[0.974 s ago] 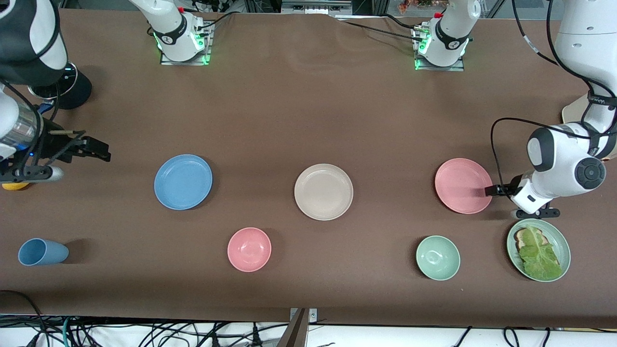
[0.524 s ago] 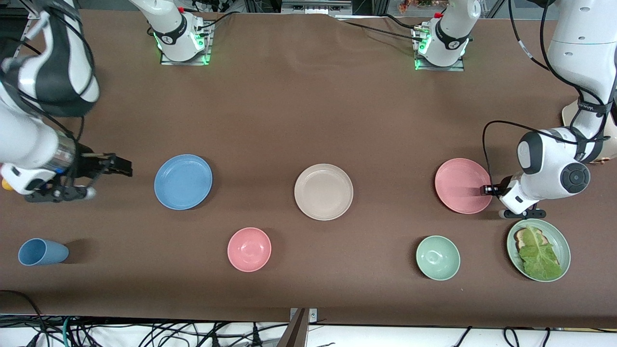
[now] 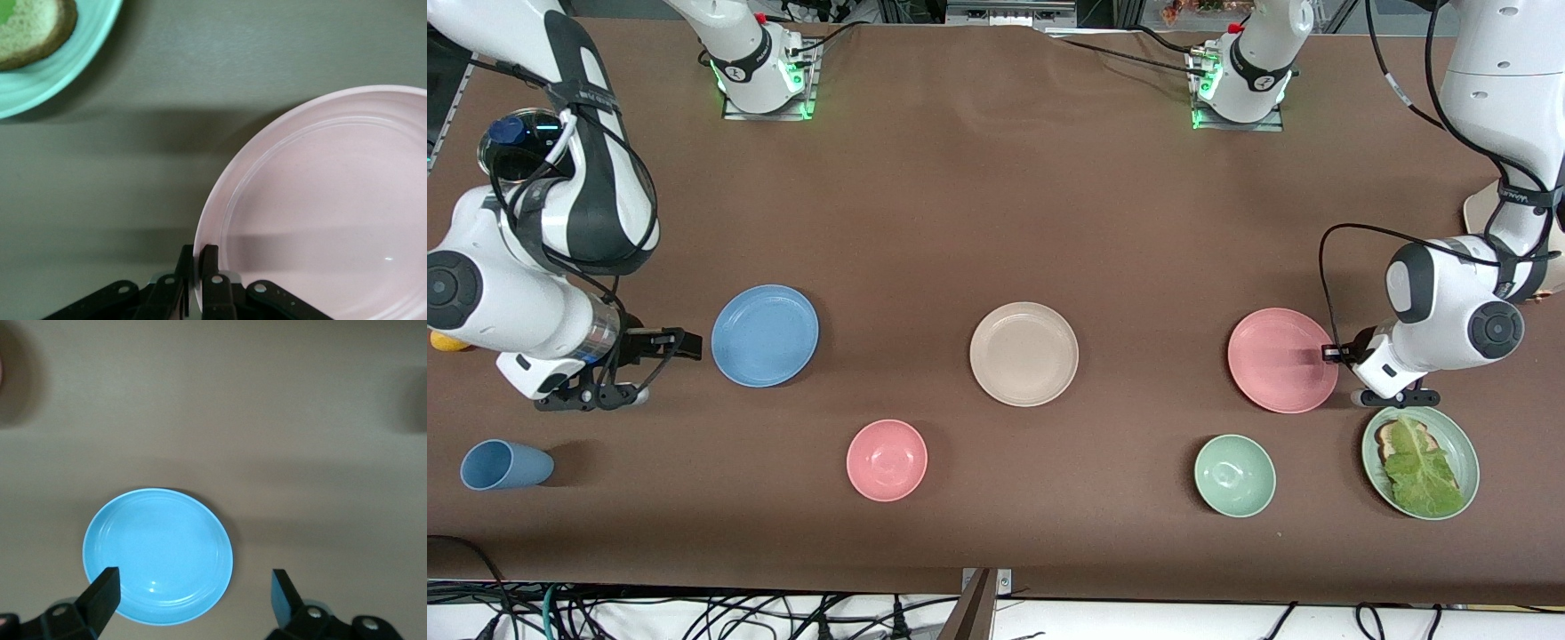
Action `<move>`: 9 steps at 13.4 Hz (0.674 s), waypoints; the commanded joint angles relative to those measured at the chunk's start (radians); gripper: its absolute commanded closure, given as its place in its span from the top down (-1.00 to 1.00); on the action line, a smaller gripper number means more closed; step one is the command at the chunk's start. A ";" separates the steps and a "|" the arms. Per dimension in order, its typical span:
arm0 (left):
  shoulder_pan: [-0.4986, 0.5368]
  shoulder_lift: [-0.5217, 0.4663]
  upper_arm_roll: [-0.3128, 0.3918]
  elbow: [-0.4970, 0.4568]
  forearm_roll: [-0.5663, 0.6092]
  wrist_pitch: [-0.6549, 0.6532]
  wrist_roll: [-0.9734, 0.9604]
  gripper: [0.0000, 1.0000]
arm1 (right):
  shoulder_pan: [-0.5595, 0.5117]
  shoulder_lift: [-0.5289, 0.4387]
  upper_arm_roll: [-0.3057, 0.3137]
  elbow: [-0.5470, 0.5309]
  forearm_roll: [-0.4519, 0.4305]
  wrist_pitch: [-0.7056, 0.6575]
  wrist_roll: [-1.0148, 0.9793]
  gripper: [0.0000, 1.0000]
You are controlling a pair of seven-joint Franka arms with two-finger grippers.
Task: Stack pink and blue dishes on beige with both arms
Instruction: 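Reach the pink plate with the left gripper while the right gripper reaches the blue plate, then carry the gripped pink plate onto the beige plate with the left gripper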
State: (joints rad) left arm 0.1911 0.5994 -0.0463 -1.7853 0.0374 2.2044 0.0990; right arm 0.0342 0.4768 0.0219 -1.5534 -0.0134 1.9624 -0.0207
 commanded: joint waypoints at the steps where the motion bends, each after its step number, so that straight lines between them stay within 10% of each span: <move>1: -0.004 -0.018 -0.033 0.061 -0.062 -0.116 -0.021 -1.00 | -0.016 0.052 0.006 0.006 -0.011 0.015 -0.005 0.99; 9: -0.009 -0.076 -0.280 0.127 -0.125 -0.210 -0.469 -1.00 | -0.033 -0.003 0.004 -0.301 -0.011 0.338 -0.008 0.99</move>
State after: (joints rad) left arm 0.1863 0.5316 -0.2694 -1.6861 -0.0637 2.0245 -0.2623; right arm 0.0105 0.5466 0.0207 -1.7177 -0.0142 2.2081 -0.0215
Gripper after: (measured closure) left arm 0.947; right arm 0.000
